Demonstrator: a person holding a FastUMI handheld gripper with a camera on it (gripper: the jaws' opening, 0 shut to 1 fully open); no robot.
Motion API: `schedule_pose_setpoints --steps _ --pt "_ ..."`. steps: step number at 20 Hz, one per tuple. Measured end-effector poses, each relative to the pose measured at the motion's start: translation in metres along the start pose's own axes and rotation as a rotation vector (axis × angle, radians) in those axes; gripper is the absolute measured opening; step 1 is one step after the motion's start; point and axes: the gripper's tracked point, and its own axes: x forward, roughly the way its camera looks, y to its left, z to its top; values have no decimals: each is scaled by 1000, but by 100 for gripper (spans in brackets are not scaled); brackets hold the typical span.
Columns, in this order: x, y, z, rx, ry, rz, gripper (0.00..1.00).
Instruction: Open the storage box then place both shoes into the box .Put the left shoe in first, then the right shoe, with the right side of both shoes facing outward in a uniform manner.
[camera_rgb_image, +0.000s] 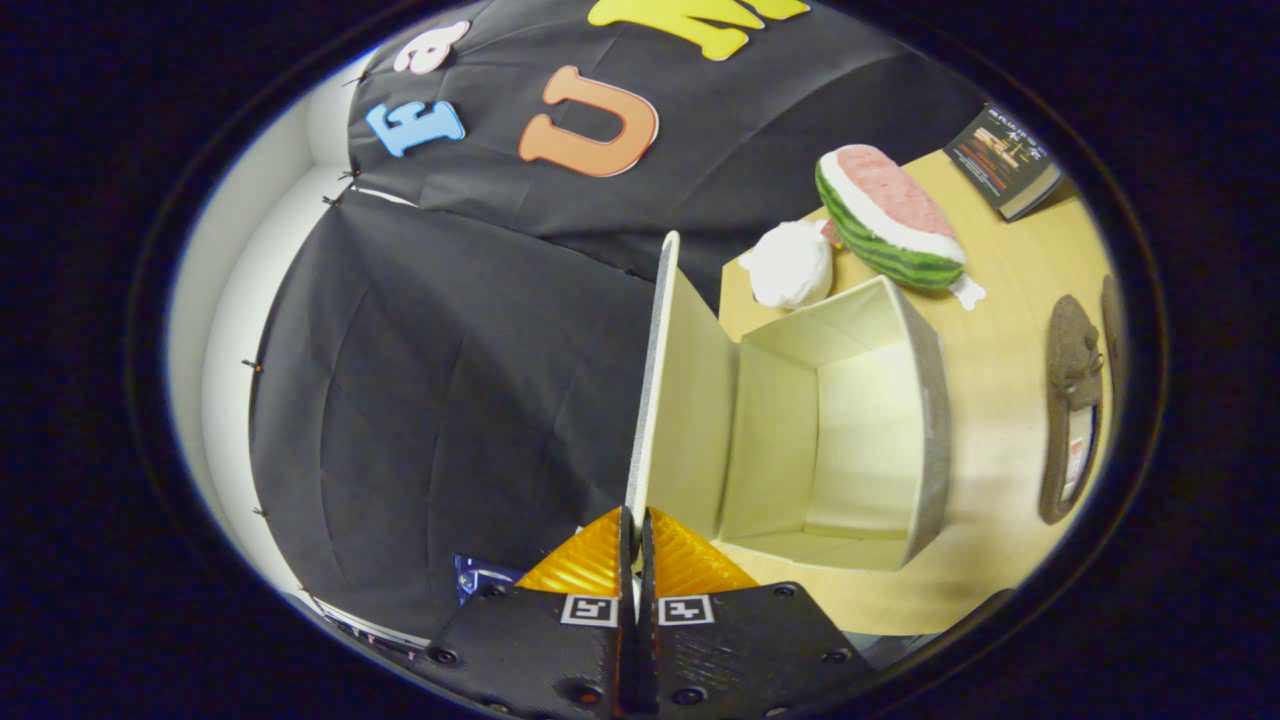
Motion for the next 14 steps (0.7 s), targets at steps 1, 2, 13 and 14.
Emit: schedule_pose_setpoints --steps 1,2,13,14 --pt "9 8 -1 -6 10 7 0" --pt "15 14 -1 -11 19 13 0" --pt "99 75 -8 -93 69 -33 11" --pt "100 79 -10 -106 70 -36 13"
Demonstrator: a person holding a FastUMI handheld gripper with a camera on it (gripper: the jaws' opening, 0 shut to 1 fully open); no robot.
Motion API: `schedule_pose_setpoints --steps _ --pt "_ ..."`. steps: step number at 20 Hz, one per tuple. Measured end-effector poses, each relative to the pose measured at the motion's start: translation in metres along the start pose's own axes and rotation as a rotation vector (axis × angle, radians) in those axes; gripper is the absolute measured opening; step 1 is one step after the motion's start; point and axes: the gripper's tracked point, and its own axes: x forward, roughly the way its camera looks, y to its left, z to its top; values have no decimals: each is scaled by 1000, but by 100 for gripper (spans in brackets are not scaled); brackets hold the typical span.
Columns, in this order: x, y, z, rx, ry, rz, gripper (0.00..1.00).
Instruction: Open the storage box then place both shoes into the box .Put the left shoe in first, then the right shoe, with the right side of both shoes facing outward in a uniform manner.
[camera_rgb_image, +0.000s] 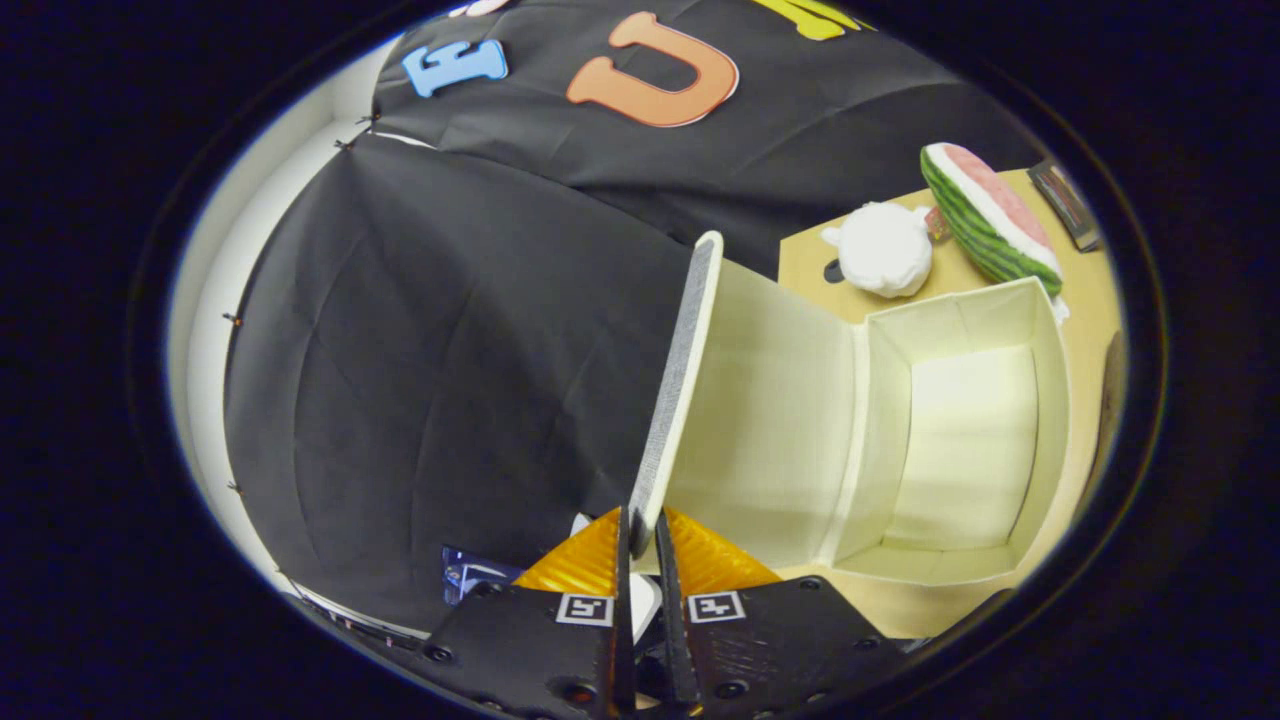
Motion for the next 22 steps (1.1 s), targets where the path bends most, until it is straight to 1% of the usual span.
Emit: schedule_pose_setpoints --steps 2,3,6,8,10,13,15,16,19,22 --pt "2 9 0 -23 1 -3 33" --pt "3 11 3 -30 -1 -2 34" --pt "-5 12 2 -48 -14 -14 72" --pt "-14 7 4 -50 -23 -22 83" --pt "-27 -4 7 -43 -30 -33 87" --pt "-52 -32 18 -46 -59 -81 87" --pt "-72 -54 28 -46 -88 -113 94" --pt "-83 -68 32 -48 -102 -134 94" --pt "-114 -113 40 -67 -132 -236 95" --pt "-150 -159 46 -127 -149 -356 96"
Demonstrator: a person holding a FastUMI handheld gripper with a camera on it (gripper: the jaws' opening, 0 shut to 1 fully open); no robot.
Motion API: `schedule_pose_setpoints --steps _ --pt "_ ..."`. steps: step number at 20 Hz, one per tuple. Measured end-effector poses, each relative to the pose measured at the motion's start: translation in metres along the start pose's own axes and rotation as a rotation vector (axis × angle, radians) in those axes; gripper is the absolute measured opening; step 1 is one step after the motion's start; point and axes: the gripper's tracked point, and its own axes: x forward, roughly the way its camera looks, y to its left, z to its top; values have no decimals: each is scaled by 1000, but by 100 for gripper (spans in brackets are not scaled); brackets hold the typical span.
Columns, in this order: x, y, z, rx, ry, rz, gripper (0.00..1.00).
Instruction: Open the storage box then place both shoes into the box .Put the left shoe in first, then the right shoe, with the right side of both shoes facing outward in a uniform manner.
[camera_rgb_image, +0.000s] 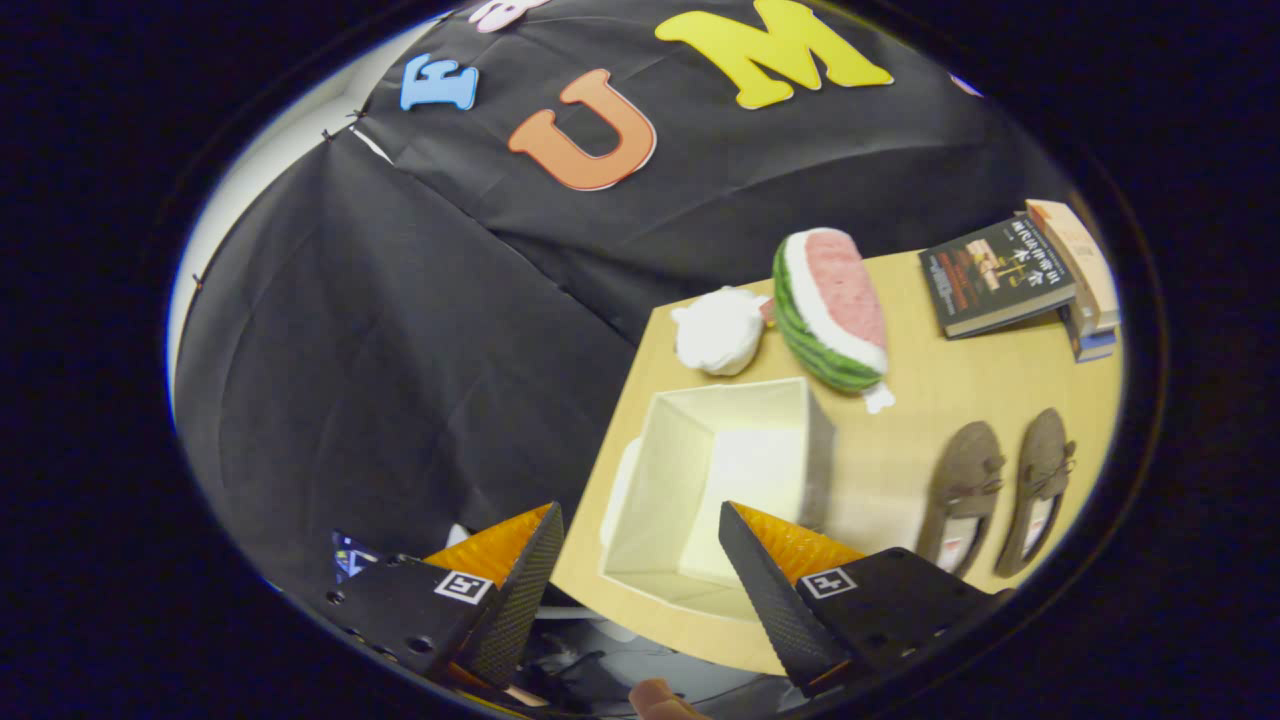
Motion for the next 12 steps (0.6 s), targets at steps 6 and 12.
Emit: schedule_pose_setpoints --steps 6,12 --pt "-29 -109 -14 -97 -13 -244 96" --pt "-31 -226 -60 -132 72 -500 96"
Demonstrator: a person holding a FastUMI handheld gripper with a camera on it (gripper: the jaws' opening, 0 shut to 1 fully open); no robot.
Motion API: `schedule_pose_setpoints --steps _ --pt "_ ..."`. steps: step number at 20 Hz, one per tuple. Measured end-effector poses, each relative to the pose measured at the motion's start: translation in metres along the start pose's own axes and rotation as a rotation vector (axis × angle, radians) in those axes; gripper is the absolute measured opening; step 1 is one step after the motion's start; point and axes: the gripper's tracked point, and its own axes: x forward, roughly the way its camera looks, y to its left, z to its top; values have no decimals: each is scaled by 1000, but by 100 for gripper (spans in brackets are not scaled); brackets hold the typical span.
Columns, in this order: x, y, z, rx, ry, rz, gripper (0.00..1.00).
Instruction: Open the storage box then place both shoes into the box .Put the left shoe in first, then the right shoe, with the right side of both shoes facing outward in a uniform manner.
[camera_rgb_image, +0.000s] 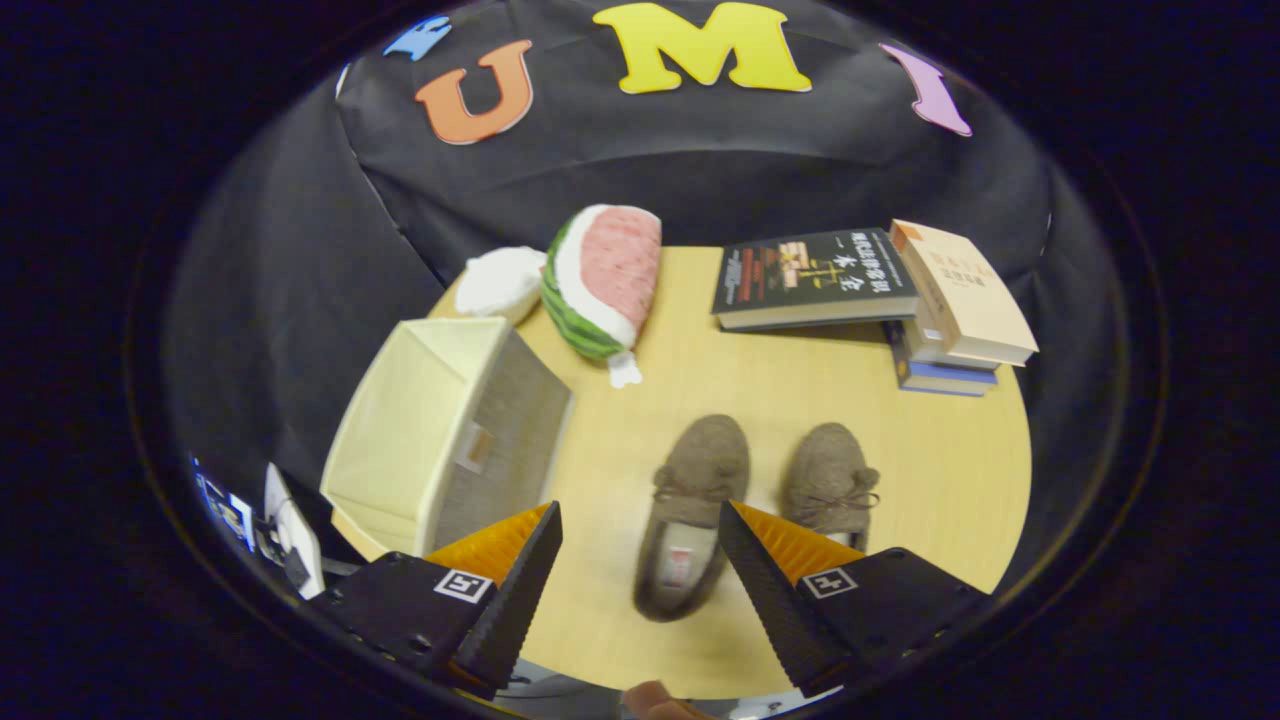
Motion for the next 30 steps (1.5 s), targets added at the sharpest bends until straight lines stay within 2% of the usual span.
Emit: schedule_pose_setpoints --steps 3,7,9,10,14,15,17,18,21,22,25,26,30 --pt "30 -25 -38 -25 92 -67 97" --pt "61 -41 -55 21 135 -117 86" --pt "73 -48 -59 34 150 -143 77" --pt "77 -50 -61 43 160 -151 76" --pt "92 -50 -74 98 197 -155 54" --pt "94 -48 -74 111 198 -145 52" --pt "98 -42 -76 135 207 -122 36" --pt "98 -42 -76 144 212 -127 20" --pt "100 -42 -75 131 217 -139 21" --pt "100 -41 -77 136 218 -140 5" --pt "95 -42 -73 126 213 -150 4" --pt "94 -40 -71 139 206 -141 0" --pt "82 -37 -62 150 191 -106 0"
